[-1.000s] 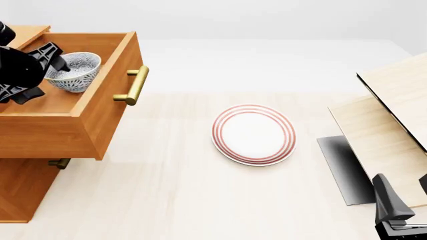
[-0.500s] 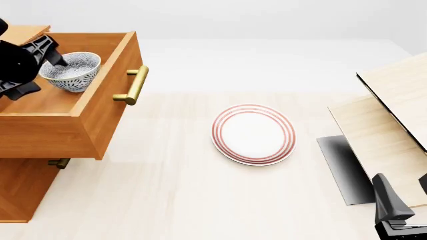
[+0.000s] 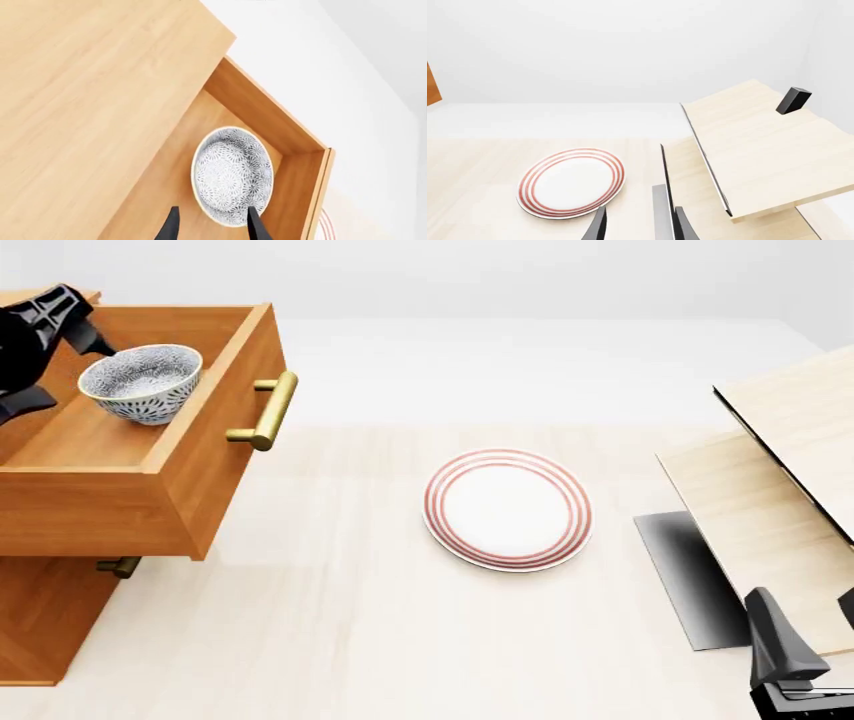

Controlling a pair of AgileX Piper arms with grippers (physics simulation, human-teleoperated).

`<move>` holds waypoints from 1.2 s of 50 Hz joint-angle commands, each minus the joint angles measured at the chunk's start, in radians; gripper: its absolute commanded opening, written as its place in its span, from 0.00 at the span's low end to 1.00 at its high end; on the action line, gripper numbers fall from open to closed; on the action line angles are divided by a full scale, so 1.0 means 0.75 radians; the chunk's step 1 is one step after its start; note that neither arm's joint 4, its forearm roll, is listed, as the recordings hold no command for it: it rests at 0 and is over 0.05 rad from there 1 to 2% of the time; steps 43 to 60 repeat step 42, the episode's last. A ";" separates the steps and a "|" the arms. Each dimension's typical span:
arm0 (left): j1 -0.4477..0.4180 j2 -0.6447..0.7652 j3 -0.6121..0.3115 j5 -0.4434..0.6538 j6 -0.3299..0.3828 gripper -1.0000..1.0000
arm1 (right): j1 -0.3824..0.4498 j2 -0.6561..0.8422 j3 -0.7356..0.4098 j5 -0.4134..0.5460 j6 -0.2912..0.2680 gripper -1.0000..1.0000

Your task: Open the top drawer of the cabinet and put the bowl in it.

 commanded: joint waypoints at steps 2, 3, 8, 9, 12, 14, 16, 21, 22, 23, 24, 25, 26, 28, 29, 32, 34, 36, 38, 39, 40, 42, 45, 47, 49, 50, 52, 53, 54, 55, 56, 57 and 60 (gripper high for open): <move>0.005 -0.066 -0.038 0.084 0.029 1.00 | 0.000 -0.001 0.000 0.001 0.000 1.00; 0.003 -0.070 -0.042 0.091 0.031 1.00 | 0.000 -0.001 0.000 0.001 0.000 1.00; -0.007 -0.102 -0.055 0.122 0.034 1.00 | 0.000 -0.001 0.000 0.001 0.000 1.00; -0.005 -0.104 -0.060 0.128 0.039 1.00 | 0.000 -0.001 0.000 0.001 0.000 1.00; -0.011 -0.112 -0.083 0.154 0.051 1.00 | 0.000 -0.001 0.000 0.001 0.000 1.00; -0.017 -0.121 -0.092 0.167 0.051 1.00 | 0.000 -0.001 0.000 0.001 0.000 1.00; -0.012 -0.131 -0.101 0.185 0.058 1.00 | 0.000 -0.001 0.000 0.001 0.000 1.00; -0.016 -0.152 -0.121 0.220 0.078 1.00 | 0.000 -0.001 0.000 0.001 0.000 1.00; -0.023 -0.155 -0.121 0.223 0.080 1.00 | 0.000 -0.001 0.000 0.001 0.000 1.00; -0.025 -0.164 -0.118 0.224 0.078 1.00 | 0.000 -0.001 0.000 0.001 0.000 1.00; -0.025 -0.175 -0.116 0.231 0.082 1.00 | 0.000 -0.001 0.000 0.001 -0.001 1.00; -0.023 -0.180 -0.114 0.237 0.087 1.00 | 0.000 -0.001 0.000 0.001 0.000 1.00; -0.034 -0.185 -0.116 0.243 0.090 1.00 | 0.000 -0.001 0.000 0.001 0.000 1.00; -0.034 -0.198 -0.116 0.253 0.093 1.00 | 0.000 -0.001 0.000 0.001 0.000 1.00; -0.041 -0.204 -0.119 0.260 0.097 1.00 | 0.000 -0.001 0.000 0.001 0.000 1.00; -0.047 -0.221 -0.128 0.280 0.104 1.00 | 0.000 -0.001 0.000 0.001 0.000 1.00; -0.044 -0.230 -0.138 0.298 0.116 1.00 | 0.000 -0.001 0.000 0.001 0.000 1.00; -0.043 -0.248 -0.143 0.313 0.115 1.00 | 0.000 -0.001 0.000 0.001 0.000 1.00; -0.041 -0.263 -0.164 0.344 0.129 1.00 | 0.000 -0.001 0.000 0.001 0.000 1.00; -0.041 -0.263 -0.164 0.344 0.129 1.00 | 0.000 -0.001 0.000 0.001 0.000 1.00; -0.044 -0.268 -0.192 0.367 0.145 1.00 | 0.000 -0.001 0.000 0.001 0.000 1.00; -0.044 -0.273 -0.201 0.380 0.146 1.00 | 0.000 -0.001 0.000 0.001 0.000 1.00; -0.044 -0.273 -0.201 0.380 0.146 1.00 | 0.000 -0.001 0.000 0.001 0.000 1.00; -0.044 -0.273 -0.201 0.380 0.146 1.00 | 0.000 -0.001 0.000 0.001 0.000 1.00; -0.044 -0.273 -0.201 0.380 0.146 1.00 | 0.000 -0.001 0.000 0.001 0.000 1.00; -0.044 -0.273 -0.201 0.380 0.146 1.00 | 0.000 -0.001 0.000 0.001 0.000 1.00; -0.044 -0.273 -0.201 0.380 0.146 1.00 | 0.000 -0.001 0.000 0.001 0.000 1.00; -0.044 -0.273 -0.201 0.380 0.146 1.00 | 0.000 -0.001 0.000 0.001 0.000 1.00; -0.044 -0.273 -0.201 0.380 0.146 1.00 | 0.000 -0.001 0.000 0.001 0.000 1.00; -0.044 -0.273 -0.201 0.380 0.146 1.00 | 0.000 -0.001 0.000 0.001 0.000 1.00; -0.044 -0.273 -0.201 0.380 0.146 1.00 | 0.000 -0.001 0.000 0.001 0.000 1.00; -0.044 -0.273 -0.201 0.380 0.146 1.00 | 0.000 -0.001 0.000 0.001 0.000 1.00; -0.044 -0.273 -0.201 0.380 0.146 1.00 | 0.000 -0.001 0.000 0.001 0.000 1.00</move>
